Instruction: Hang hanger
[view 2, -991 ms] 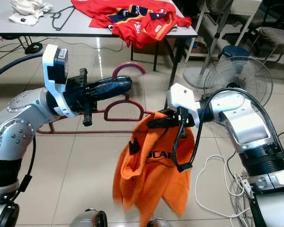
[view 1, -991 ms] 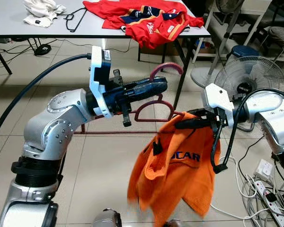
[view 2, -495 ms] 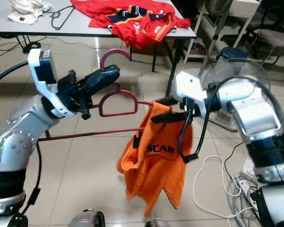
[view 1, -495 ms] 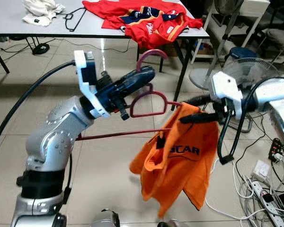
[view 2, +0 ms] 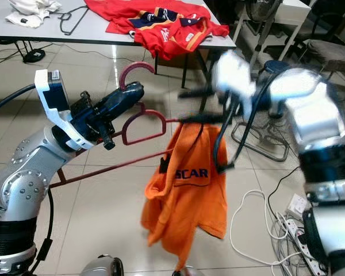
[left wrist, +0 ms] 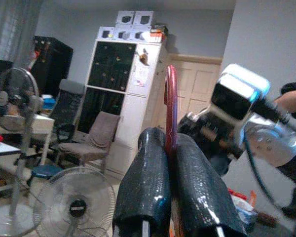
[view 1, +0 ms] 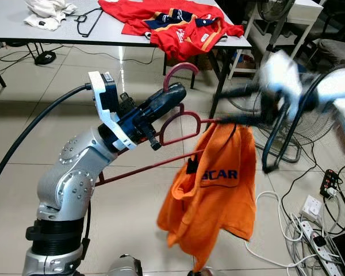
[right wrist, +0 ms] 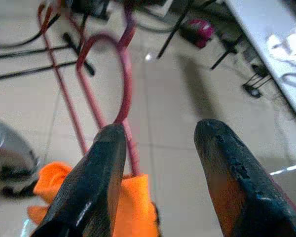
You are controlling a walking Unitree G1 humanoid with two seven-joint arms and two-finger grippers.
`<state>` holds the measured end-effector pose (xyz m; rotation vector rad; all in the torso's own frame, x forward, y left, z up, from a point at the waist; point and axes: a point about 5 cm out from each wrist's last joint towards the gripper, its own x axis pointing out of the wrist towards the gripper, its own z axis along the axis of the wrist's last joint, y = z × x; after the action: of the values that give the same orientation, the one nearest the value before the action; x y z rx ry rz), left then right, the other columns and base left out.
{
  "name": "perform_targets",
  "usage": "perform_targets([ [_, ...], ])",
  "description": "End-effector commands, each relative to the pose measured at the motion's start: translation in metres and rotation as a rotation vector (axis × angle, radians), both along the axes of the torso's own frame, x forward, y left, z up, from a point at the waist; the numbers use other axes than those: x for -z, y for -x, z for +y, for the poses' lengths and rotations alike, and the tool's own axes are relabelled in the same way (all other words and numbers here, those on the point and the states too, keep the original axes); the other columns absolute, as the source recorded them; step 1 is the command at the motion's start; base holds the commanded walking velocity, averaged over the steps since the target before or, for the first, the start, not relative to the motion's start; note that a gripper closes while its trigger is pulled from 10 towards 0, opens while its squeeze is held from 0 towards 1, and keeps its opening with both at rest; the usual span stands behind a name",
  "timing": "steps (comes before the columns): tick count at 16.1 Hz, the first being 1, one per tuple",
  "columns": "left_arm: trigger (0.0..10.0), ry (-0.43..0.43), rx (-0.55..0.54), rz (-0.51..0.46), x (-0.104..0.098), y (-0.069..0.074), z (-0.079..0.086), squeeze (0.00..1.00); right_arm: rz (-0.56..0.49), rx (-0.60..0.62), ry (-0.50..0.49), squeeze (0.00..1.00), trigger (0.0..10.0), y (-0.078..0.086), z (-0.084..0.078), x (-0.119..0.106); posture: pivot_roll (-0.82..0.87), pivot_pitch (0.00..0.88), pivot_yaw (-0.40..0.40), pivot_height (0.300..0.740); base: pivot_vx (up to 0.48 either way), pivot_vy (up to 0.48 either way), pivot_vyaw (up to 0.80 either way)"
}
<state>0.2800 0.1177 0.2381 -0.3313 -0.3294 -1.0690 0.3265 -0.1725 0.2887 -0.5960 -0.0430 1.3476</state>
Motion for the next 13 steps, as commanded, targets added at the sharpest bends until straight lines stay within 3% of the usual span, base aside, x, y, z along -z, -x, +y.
perform_targets([
  [1,0.0,0.020,0.006,-0.063,-0.011,0.004,-0.004,0.00,-0.010,0.017,-0.040,0.00,10.0,-0.001,-0.004,-0.007,-0.10,0.051,-0.092,0.740,0.000,0.000,0.00],
  [4,0.0,0.033,-0.016,-0.078,-0.014,0.000,-0.003,0.00,-0.036,0.055,-0.068,0.00,10.0,0.000,-0.010,-0.011,-0.10,0.051,-0.092,0.740,0.000,0.000,0.00],
  [6,0.0,0.047,-0.074,-0.096,-0.017,-0.005,-0.001,0.00,-0.088,0.137,-0.164,0.00,10.0,-0.001,-0.017,-0.022,-0.11,0.054,-0.087,0.740,0.000,0.000,0.00],
  [7,0.0,0.059,-0.151,-0.119,-0.021,-0.009,0.001,0.00,-0.159,0.293,-0.287,0.00,10.0,-0.002,-0.015,-0.025,-0.11,0.060,-0.083,0.740,0.000,0.000,0.00],
  [8,0.0,0.061,-0.167,-0.125,-0.022,-0.010,0.001,0.00,-0.178,0.349,-0.313,0.00,10.0,-0.003,-0.013,-0.023,-0.11,0.062,-0.078,0.740,0.000,0.000,0.00],
  [10,0.0,0.107,-0.268,-0.148,-0.030,-0.017,0.003,0.00,-0.183,0.573,-0.453,0.00,10.0,-0.007,-0.005,0.002,-0.10,0.070,-0.063,0.740,0.000,0.000,0.00],
  [13,0.0,0.166,-0.311,-0.158,-0.039,-0.022,0.001,0.00,-0.172,0.710,-0.545,0.00,10.0,-0.004,0.009,0.029,-0.10,0.076,-0.038,0.740,0.000,0.000,0.00],
])
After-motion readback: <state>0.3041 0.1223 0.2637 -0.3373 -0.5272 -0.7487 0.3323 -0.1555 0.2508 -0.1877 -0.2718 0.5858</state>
